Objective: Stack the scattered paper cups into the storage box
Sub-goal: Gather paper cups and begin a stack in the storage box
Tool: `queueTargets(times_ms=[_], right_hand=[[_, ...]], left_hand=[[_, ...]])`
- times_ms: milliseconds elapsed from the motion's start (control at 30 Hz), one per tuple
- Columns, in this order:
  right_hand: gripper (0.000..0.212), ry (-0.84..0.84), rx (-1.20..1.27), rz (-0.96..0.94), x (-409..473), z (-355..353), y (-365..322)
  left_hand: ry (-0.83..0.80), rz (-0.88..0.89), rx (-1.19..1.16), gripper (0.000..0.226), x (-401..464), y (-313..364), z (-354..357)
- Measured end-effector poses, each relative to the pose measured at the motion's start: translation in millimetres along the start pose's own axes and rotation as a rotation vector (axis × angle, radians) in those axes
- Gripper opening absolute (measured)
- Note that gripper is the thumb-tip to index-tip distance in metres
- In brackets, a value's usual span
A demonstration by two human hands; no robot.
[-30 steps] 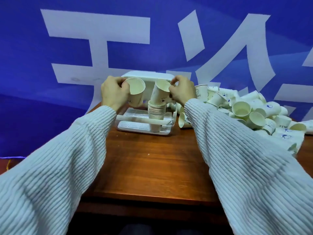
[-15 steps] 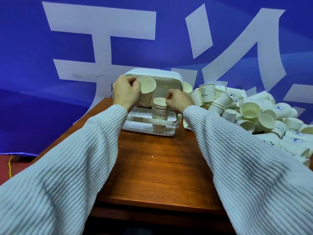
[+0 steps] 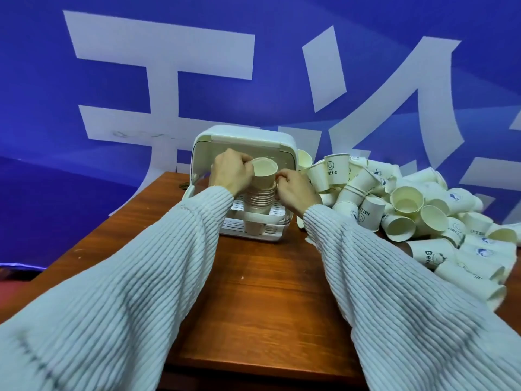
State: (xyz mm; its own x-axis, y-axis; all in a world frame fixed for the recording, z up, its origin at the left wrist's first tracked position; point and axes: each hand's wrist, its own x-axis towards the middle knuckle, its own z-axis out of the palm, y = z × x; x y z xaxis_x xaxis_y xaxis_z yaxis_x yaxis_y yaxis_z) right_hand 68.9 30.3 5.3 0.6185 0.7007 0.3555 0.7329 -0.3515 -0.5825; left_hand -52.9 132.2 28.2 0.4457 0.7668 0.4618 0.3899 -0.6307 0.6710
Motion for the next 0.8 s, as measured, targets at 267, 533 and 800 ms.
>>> queueTargets(times_ms=[267, 533, 800], right_hand=[[0.028, 0.065, 0.073, 0.011, -17, -7, 10], [0.021, 0.105, -0.001, 0.028, -39, -52, 31], [0.019, 0.085, -0.152, 0.149, -92, -114, 83]], left_hand=[[-0.169, -0.077, 0.171, 0.034, -7, -9, 19], [0.064, 0.244, 0.201, 0.033, -25, 36, 20], [-0.219, 0.491, 0.035, 0.031, -90, 110, 80]])
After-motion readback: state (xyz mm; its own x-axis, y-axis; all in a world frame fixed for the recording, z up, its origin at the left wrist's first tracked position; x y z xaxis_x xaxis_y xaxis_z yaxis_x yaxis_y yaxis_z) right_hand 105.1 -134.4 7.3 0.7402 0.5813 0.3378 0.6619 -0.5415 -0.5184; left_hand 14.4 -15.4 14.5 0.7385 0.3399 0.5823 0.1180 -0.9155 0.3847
